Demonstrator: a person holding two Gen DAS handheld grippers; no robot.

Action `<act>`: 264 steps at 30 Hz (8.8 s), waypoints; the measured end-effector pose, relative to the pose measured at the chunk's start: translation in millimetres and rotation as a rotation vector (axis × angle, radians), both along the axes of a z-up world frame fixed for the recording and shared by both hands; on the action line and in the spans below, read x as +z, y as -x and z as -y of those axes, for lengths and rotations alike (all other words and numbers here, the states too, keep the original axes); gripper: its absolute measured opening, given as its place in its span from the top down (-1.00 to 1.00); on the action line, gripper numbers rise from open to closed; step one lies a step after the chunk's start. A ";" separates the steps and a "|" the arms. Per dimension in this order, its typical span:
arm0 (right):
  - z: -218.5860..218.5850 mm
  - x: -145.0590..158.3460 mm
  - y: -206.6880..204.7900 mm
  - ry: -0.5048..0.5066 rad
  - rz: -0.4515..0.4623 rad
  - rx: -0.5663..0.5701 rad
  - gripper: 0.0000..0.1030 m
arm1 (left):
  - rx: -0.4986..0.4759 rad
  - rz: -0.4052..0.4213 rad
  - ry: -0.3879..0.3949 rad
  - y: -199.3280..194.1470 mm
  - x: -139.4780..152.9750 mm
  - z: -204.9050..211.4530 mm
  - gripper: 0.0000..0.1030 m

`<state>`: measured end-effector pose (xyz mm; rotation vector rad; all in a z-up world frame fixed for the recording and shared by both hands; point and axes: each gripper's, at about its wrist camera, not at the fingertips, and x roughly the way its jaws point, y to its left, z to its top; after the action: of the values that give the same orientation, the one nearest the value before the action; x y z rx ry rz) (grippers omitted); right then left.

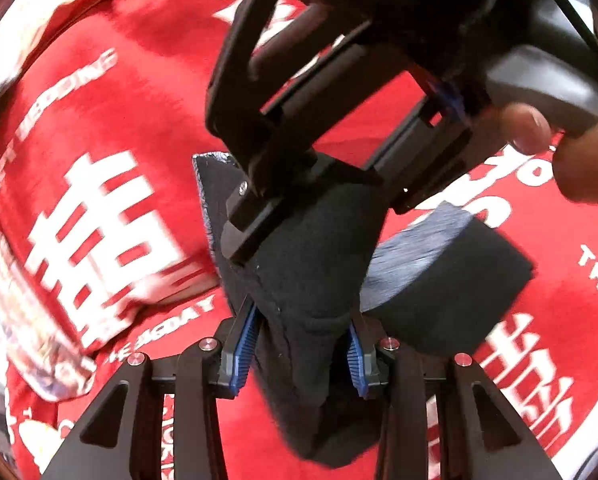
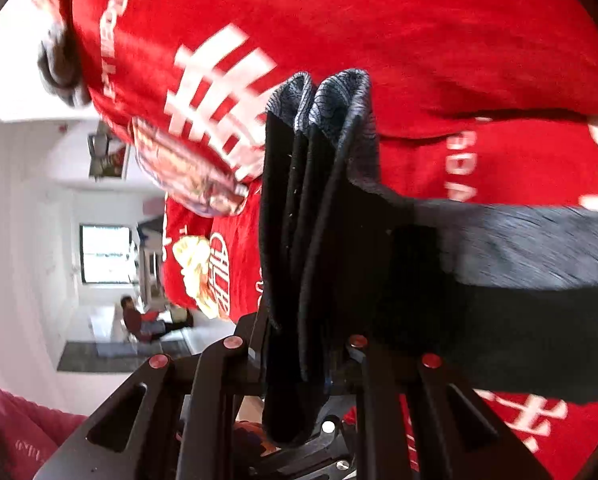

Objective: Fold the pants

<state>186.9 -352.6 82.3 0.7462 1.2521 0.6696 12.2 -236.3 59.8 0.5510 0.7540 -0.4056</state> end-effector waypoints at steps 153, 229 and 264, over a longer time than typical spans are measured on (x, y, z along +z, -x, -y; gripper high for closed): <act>162.2 -106.2 57.2 0.572 -0.152 -0.211 -0.59 | 0.525 -0.635 0.092 -97.1 -104.7 -75.0 -0.98; 134.5 -87.8 109.8 0.363 -0.106 -0.122 0.39 | 0.598 -0.525 0.220 -41.9 -54.6 -126.9 -0.47; 96.9 -87.2 135.2 0.573 -0.148 -0.174 -0.12 | 0.564 -0.598 0.033 -13.8 -80.1 -84.1 -0.74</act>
<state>51.7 -449.5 -4.9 0.4220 1.4060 0.0965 26.0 -152.2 -20.3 0.1584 1.4269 -0.0462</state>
